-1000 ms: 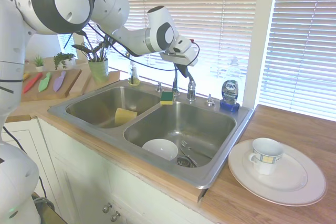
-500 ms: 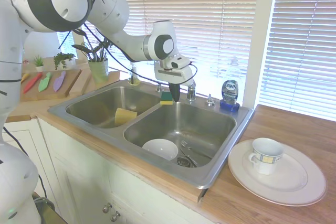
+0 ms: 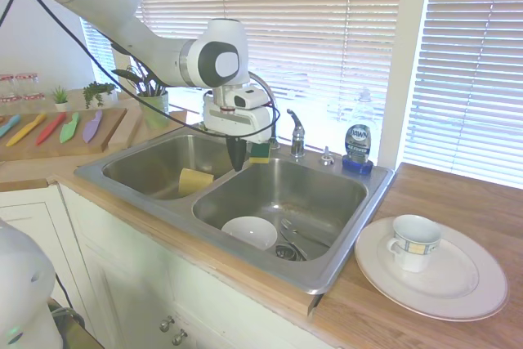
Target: Turn on the faucet
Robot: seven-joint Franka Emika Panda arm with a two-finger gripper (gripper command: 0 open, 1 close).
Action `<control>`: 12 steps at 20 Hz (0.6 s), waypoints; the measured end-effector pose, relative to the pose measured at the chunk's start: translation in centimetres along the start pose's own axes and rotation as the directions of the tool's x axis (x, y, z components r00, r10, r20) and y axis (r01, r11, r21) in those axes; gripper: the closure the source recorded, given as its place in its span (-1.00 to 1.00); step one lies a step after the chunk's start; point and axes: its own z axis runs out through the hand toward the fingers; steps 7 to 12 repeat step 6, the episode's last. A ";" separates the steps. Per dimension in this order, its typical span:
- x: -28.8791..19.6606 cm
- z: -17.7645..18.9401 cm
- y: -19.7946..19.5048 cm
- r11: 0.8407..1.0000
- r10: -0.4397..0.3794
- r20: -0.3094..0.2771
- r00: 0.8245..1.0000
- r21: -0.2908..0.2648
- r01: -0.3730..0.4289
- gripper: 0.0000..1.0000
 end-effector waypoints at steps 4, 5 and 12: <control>-2.0 -0.2 3.4 1.000 0.000 0.017 1.000 0.010 0.000 -1.00; -2.3 -0.3 3.7 1.000 0.001 0.019 1.000 0.014 -0.002 -1.00; -2.4 -0.4 3.9 1.000 0.002 0.019 1.000 0.018 -0.002 -1.00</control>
